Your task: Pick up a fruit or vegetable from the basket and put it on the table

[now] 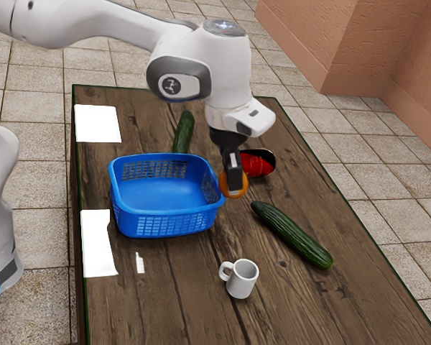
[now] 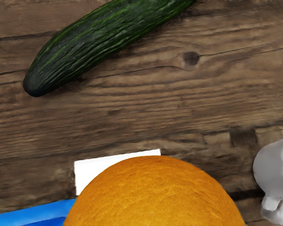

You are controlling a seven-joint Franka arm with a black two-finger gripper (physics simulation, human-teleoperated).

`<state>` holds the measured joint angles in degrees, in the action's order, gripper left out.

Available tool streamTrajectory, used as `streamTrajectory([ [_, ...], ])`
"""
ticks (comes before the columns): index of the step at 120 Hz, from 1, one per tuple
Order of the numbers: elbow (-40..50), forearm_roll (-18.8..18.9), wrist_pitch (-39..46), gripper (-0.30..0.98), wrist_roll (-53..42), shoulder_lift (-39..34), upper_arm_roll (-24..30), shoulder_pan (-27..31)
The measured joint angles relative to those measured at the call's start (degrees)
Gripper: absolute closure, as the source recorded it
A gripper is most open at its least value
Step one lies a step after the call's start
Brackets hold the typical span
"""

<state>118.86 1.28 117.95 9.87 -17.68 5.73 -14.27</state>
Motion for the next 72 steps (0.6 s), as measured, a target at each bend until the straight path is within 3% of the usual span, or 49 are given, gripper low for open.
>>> streamTrajectory([
  [17,-11.33,0.04,-0.02,0.43,0.21,9.55,5.43,-1.31],
  [47,-37.66,1.21,0.01,0.43,0.50,32.36,5.94,-11.44],
  [72,-44.94,1.60,0.60,0.44,0.68,40.20,4.80,-15.60],
])
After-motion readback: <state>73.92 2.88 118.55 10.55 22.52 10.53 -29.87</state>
